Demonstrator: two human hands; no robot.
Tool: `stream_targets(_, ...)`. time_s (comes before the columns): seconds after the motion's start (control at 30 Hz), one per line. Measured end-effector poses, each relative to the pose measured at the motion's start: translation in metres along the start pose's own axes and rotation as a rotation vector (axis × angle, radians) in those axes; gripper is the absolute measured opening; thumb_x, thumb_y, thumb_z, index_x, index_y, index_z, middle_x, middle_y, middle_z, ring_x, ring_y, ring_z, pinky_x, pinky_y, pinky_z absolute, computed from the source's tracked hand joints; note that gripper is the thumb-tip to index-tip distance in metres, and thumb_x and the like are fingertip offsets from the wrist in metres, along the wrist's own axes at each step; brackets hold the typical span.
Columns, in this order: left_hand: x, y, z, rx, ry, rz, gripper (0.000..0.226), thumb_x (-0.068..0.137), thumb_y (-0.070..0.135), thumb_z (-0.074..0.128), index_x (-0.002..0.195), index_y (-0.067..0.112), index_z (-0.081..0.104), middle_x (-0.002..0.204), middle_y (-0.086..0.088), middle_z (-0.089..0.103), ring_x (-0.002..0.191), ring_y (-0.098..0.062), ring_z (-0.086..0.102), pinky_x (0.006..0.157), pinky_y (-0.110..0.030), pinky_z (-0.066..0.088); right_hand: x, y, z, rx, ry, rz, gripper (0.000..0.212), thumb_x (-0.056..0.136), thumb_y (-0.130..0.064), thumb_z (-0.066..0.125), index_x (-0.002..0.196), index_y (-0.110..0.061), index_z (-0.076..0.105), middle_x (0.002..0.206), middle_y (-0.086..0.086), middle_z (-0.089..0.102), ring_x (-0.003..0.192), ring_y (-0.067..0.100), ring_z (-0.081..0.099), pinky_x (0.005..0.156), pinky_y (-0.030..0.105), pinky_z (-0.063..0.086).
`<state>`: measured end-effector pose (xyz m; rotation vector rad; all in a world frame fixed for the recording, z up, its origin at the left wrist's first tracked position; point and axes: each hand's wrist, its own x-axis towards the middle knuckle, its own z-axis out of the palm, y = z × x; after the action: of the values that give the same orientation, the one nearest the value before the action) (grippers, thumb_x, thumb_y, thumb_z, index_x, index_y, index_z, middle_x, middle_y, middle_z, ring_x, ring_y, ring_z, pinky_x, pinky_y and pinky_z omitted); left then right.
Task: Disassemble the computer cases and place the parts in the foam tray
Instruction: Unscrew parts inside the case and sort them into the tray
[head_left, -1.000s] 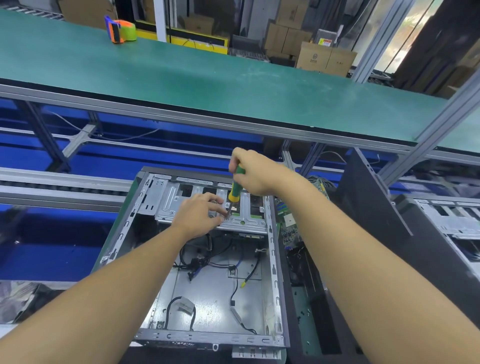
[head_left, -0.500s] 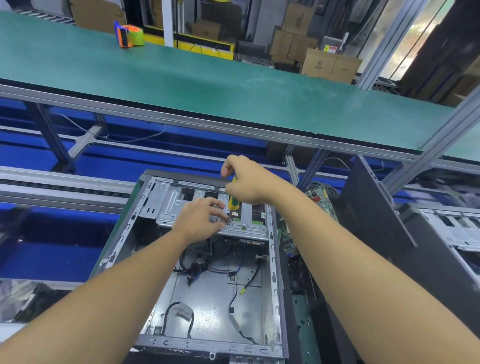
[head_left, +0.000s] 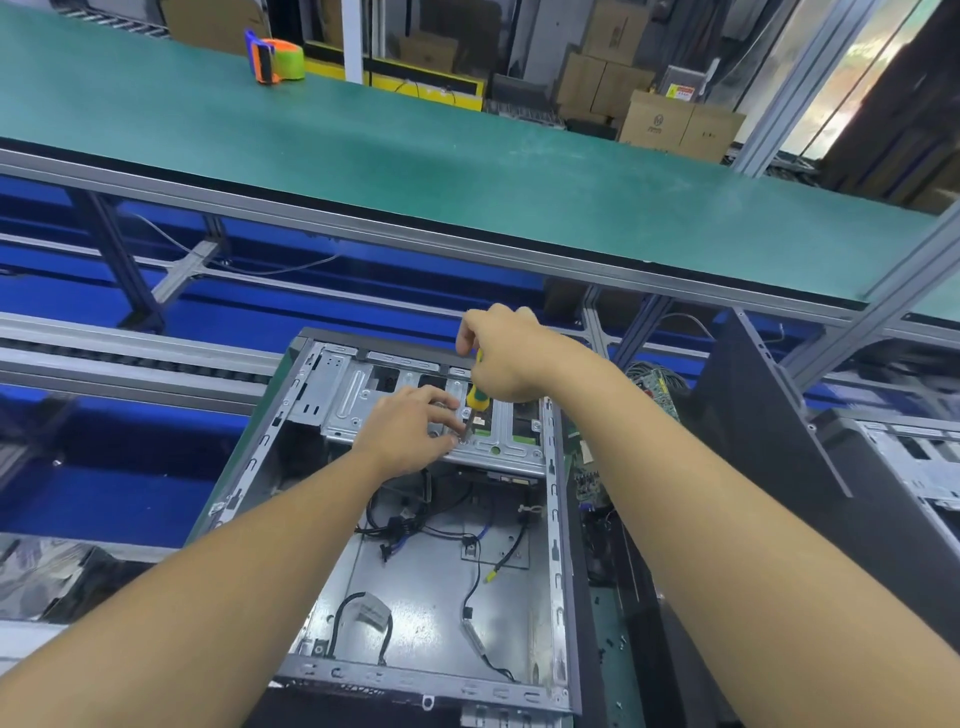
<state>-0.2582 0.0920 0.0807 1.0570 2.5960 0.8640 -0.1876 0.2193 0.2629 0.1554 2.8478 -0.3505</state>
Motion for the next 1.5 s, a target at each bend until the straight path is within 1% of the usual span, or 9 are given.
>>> stream_targets(0.13, 0.001, 0.000, 0.000, 0.005, -0.003, 0.003, 0.013, 0.090, 0.040, 0.065, 0.099, 0.043, 0.074, 0.130, 0.023, 0.054, 0.119, -0.007, 0.043, 0.107, -0.039, 0.035, 0.000, 0.001, 0.011, -0.307, 0.233, 0.098, 0.040, 0.105, -0.043, 0.038, 0.130, -0.011, 0.038, 0.106, 0.006, 0.054, 0.082, 0.027, 0.054, 0.059, 0.037, 0.035)
stream_targets(0.23, 0.001, 0.000, 0.000, 0.000, -0.002, 0.002, 0.013, 0.090, 0.040, 0.065, 0.099, 0.044, 0.074, 0.130, 0.023, 0.054, 0.120, -0.007, 0.043, 0.108, -0.038, 0.034, 0.001, 0.001, 0.017, -0.440, 0.336, 0.098, 0.029, 0.108, -0.035, 0.037, 0.123, -0.010, 0.041, 0.074, 0.001, 0.049, 0.055, 0.020, 0.044, 0.049, 0.032, 0.029)
stream_targets(0.43, 0.000, 0.000, 0.000, 0.015, -0.006, 0.009, 0.014, 0.090, 0.039, 0.065, 0.099, 0.044, 0.074, 0.130, 0.024, 0.053, 0.119, -0.007, 0.043, 0.107, -0.037, 0.033, 0.001, 0.003, 0.002, -0.011, 0.048, 0.016, 0.033, 0.093, -0.011, 0.050, 0.125, -0.019, 0.050, 0.125, 0.002, 0.047, 0.116, 0.026, 0.038, 0.085, 0.044, 0.046)
stream_targets(0.63, 0.000, 0.000, 0.000, 0.005, 0.002, 0.009, 0.011, 0.090, 0.039, 0.065, 0.096, 0.045, 0.073, 0.128, 0.025, 0.053, 0.120, -0.006, 0.042, 0.107, -0.035, 0.033, 0.002, 0.000, 0.012, 0.025, 0.326, -0.011, 0.015, 0.106, -0.018, 0.042, 0.116, -0.011, 0.051, 0.102, 0.008, 0.062, 0.084, 0.028, 0.060, 0.071, 0.043, 0.053)
stream_targets(0.83, 0.000, 0.000, 0.000, 0.002, -0.009, 0.009, 0.012, 0.089, 0.038, 0.066, 0.096, 0.043, 0.074, 0.126, 0.025, 0.053, 0.120, -0.007, 0.043, 0.106, -0.039, 0.038, 0.005, -0.002, 0.012, 0.236, 0.160, 0.029, 0.027, 0.095, -0.020, 0.051, 0.121, -0.017, 0.049, 0.127, 0.004, 0.046, 0.106, 0.025, 0.048, 0.078, 0.037, 0.042)
stream_targets(0.97, 0.000, 0.001, -0.001, -0.024, -0.008, 0.007, 0.011, 0.088, 0.036, 0.068, 0.093, 0.045, 0.073, 0.122, 0.027, 0.053, 0.120, -0.006, 0.043, 0.106, -0.040, 0.040, 0.006, -0.002, 0.015, -0.113, 0.238, 0.121, 0.052, 0.104, -0.049, 0.035, 0.140, -0.012, 0.035, 0.127, 0.012, 0.046, 0.096, 0.033, 0.053, 0.065, 0.037, 0.035)
stream_targets(1.07, 0.000, 0.001, -0.001, -0.024, -0.009, 0.002, 0.012, 0.088, 0.037, 0.067, 0.089, 0.048, 0.070, 0.124, 0.026, 0.053, 0.120, -0.006, 0.042, 0.107, -0.039, 0.038, 0.005, -0.004, 0.017, -0.248, 0.294, 0.108, 0.040, 0.108, -0.036, 0.034, 0.138, -0.010, 0.033, 0.107, 0.009, 0.055, 0.067, 0.025, 0.049, 0.051, 0.034, 0.029)
stream_targets(1.3, 0.002, -0.002, 0.001, 0.019, 0.000, 0.011, 0.010, 0.089, 0.041, 0.067, 0.095, 0.043, 0.075, 0.110, 0.030, 0.045, 0.116, -0.007, 0.042, 0.104, -0.036, 0.037, 0.003, -0.007, 0.001, -0.075, 0.015, 0.047, 0.032, 0.097, -0.024, 0.048, 0.129, -0.017, 0.048, 0.132, 0.007, 0.044, 0.119, 0.031, 0.043, 0.088, 0.047, 0.047)
stream_targets(1.5, 0.002, -0.005, 0.003, 0.006, 0.005, 0.015, 0.010, 0.088, 0.040, 0.067, 0.094, 0.045, 0.074, 0.120, 0.029, 0.050, 0.118, -0.006, 0.042, 0.105, -0.038, 0.038, 0.006, -0.009, 0.010, -0.295, 0.223, 0.117, 0.032, 0.108, -0.034, 0.034, 0.124, -0.010, 0.049, 0.106, 0.005, 0.060, 0.080, 0.030, 0.051, 0.062, 0.036, 0.035)
